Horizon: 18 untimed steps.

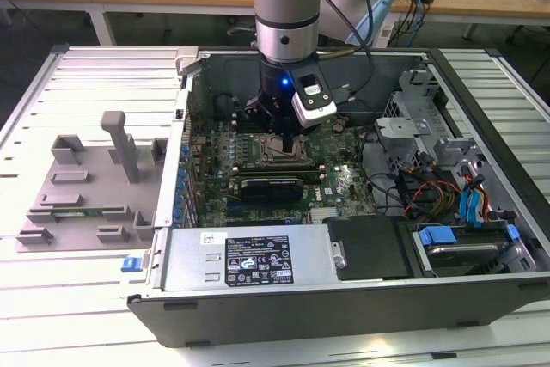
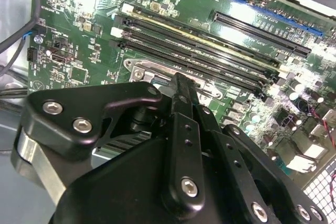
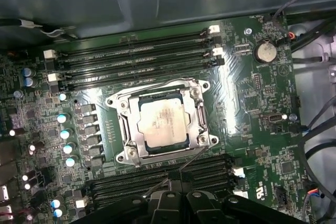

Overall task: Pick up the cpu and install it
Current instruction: 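Install the second cpu locking lever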

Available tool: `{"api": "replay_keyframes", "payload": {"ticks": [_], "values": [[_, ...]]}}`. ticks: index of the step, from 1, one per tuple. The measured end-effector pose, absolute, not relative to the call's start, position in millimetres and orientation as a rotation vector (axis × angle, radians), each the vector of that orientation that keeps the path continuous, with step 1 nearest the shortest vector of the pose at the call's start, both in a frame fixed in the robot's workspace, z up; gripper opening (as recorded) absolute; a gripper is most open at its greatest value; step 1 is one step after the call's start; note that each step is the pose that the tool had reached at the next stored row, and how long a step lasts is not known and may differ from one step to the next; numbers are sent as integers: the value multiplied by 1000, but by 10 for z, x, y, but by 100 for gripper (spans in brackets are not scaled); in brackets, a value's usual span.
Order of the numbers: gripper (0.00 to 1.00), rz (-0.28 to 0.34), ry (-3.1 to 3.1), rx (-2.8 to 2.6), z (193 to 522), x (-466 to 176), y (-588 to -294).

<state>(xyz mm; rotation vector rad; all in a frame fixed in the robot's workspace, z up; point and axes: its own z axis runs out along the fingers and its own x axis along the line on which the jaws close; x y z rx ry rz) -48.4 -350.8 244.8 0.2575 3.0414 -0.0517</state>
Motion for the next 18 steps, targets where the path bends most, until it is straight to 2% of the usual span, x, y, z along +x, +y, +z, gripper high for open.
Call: {"api": "replay_keyframes", "payload": {"ticks": [18], "values": [[11, -50, 3106, 103, 2343, -601, -3558]]}}
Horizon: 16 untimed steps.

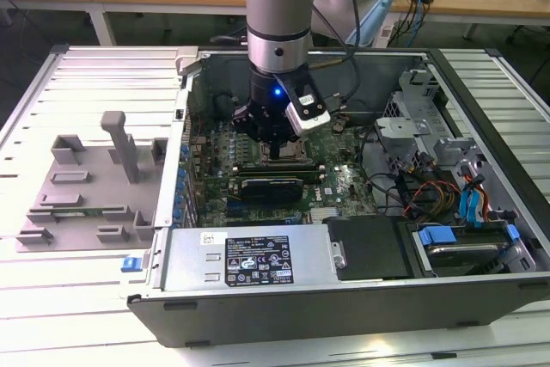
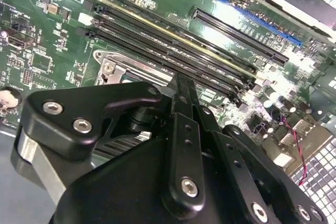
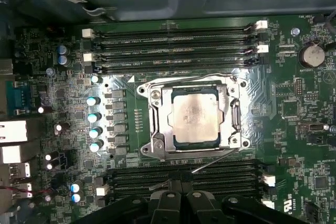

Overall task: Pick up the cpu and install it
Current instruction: 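Install the second cpu locking lever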

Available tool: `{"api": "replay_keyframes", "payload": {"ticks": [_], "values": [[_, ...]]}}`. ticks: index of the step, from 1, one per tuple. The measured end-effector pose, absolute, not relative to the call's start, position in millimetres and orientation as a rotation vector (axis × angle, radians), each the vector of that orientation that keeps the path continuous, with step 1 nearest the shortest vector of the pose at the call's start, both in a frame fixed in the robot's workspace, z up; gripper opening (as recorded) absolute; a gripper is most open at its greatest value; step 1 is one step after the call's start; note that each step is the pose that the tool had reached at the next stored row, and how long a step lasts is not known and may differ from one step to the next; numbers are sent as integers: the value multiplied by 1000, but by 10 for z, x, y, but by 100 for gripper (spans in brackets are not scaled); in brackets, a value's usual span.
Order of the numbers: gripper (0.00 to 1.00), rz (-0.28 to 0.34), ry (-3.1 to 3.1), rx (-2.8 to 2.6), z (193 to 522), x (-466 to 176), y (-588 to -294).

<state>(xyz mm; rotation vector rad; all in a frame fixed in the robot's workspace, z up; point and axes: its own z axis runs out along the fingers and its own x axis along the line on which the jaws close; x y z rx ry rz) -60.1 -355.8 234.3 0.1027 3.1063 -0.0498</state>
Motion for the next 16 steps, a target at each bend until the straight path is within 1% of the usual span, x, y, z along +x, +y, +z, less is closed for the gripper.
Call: {"api": "replay_keyframes", "payload": {"ticks": [9, 14, 16], "values": [[11, -39, 3107, -42, 2288, -658, -3602], [11, 29, 3106, -41, 2218, -705, -3609], [11, 39, 3106, -40, 2189, -739, -3616]]}}
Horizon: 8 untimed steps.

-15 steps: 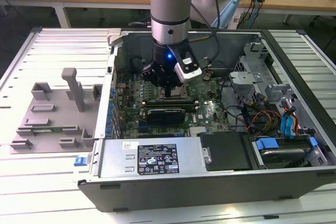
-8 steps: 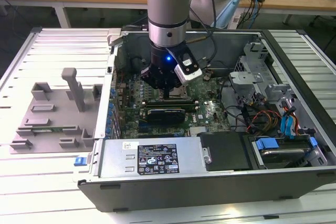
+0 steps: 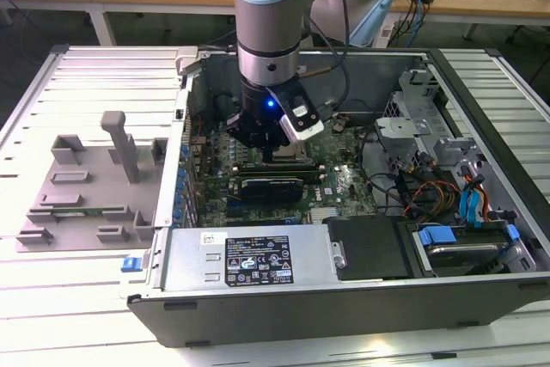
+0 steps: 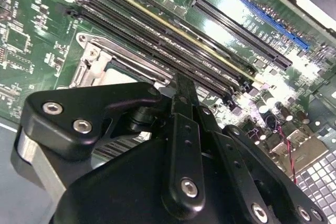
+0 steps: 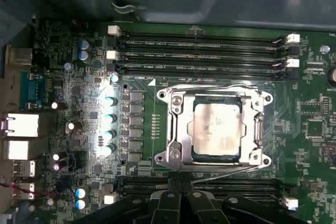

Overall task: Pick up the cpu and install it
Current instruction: 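Install the second cpu locking lever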

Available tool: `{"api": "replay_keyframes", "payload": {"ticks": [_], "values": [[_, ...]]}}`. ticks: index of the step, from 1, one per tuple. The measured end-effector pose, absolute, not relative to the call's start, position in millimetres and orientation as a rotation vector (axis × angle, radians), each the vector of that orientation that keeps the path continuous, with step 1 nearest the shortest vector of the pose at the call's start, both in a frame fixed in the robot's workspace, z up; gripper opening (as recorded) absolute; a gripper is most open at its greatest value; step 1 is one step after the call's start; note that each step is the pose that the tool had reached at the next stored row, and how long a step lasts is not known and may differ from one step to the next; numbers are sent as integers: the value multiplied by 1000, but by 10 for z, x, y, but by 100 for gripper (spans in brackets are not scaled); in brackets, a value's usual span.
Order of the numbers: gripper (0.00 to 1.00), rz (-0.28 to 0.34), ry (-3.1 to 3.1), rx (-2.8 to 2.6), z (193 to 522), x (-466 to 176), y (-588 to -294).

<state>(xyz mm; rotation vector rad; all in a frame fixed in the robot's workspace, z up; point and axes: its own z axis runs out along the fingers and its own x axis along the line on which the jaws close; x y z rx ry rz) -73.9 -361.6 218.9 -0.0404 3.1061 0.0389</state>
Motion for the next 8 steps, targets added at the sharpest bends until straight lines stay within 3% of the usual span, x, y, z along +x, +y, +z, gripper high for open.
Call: {"api": "replay_keyframes", "payload": {"ticks": [8], "values": [[11, 43, 3106, -40, 2174, -753, -3706]]}}
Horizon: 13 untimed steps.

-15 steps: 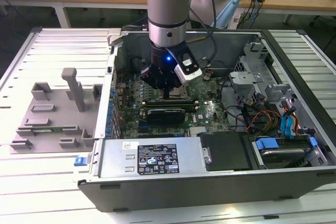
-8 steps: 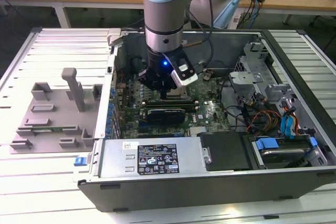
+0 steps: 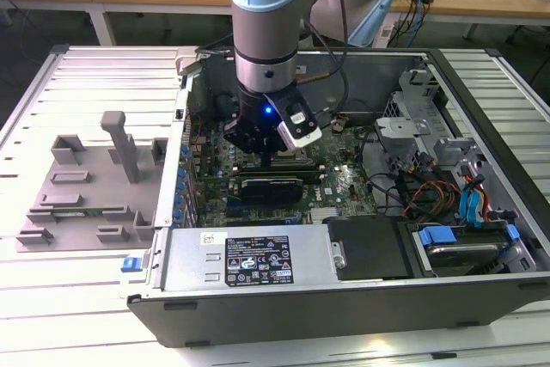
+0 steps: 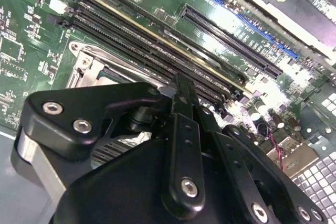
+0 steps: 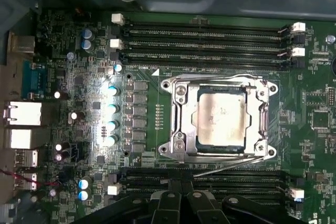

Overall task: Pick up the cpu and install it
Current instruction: 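Install the second cpu locking lever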

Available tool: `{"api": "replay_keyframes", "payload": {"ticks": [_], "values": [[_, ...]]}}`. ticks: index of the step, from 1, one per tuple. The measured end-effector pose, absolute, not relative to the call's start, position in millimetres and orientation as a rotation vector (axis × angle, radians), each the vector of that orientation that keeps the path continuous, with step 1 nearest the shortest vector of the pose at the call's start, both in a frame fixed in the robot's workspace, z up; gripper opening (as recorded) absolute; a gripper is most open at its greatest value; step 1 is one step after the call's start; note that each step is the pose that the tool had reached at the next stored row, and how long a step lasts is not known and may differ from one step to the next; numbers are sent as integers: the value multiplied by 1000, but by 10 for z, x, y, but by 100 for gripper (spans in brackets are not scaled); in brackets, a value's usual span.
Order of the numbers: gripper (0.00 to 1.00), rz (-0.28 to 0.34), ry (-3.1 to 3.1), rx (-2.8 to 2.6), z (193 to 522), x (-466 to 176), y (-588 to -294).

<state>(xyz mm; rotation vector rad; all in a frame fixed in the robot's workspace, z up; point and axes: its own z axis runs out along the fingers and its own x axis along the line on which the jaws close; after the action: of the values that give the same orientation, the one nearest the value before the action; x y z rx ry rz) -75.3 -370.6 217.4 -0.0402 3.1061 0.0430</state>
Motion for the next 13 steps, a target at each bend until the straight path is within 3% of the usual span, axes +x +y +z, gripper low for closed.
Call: {"api": "replay_keyframes", "payload": {"ticks": [13], "values": [[11, 195, 3099, -38, 2047, -834, -3710]]}}
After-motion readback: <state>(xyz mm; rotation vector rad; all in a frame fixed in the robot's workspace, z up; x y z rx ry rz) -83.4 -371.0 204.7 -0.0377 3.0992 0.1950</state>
